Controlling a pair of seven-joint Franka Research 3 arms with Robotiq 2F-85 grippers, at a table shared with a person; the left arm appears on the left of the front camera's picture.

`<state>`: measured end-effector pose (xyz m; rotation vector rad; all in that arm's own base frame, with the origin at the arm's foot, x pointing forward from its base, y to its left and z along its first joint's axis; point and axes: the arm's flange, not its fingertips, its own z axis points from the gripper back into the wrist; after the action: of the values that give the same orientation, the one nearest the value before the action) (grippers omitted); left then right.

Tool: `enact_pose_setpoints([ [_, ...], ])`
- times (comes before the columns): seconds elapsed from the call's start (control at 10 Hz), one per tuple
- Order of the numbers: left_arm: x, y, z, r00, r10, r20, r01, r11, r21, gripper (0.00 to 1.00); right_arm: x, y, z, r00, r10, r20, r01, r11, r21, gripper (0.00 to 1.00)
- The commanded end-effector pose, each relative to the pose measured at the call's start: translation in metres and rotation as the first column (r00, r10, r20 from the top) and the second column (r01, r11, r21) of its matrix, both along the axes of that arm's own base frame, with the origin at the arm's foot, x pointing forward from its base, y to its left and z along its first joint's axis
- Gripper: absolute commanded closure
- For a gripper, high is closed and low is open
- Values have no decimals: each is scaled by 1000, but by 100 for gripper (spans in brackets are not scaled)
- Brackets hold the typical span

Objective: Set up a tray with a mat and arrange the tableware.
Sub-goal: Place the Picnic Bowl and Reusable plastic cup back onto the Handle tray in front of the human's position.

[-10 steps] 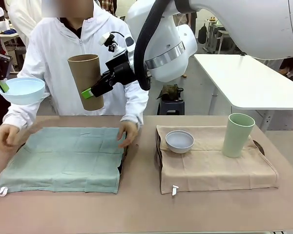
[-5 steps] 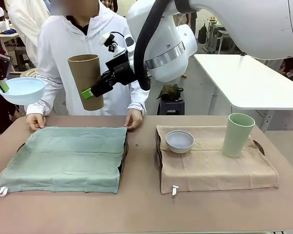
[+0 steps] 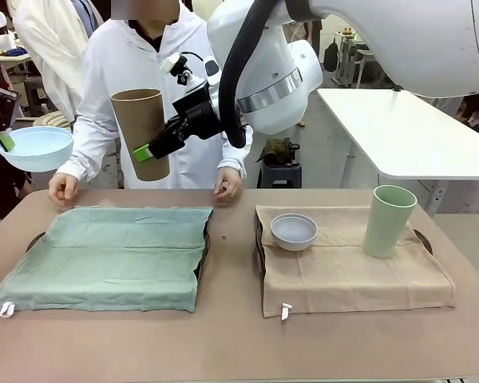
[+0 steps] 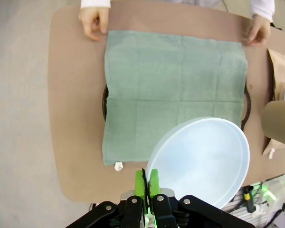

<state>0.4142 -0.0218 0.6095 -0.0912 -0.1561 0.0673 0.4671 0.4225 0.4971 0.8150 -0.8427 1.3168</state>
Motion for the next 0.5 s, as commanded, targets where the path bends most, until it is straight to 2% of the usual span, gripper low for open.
enact_pose_setpoints([
  [0.0, 0, 0, 0, 1000, -10, 16, 10, 1000, -6, 100, 1, 0, 0, 1000, 4, 9, -4, 1000, 0, 100],
  [0.1, 0, 0, 0, 1000, -10, 16, 10, 1000, -6, 100, 1, 0, 0, 1000, 4, 9, -4, 1000, 0, 100],
  [0.2, 0, 0, 0, 1000, 0, 0, 0, 1000, 0, 96, 0, 0, 0, 1000, 0, 0, 0, 1000, 0, 17],
  [0.4, 22, 3, -43, 999, -22, -29, 20, 998, -67, 96, 14, -4, -40, 1000, 10, 26, -10, 1000, 27, 17],
])
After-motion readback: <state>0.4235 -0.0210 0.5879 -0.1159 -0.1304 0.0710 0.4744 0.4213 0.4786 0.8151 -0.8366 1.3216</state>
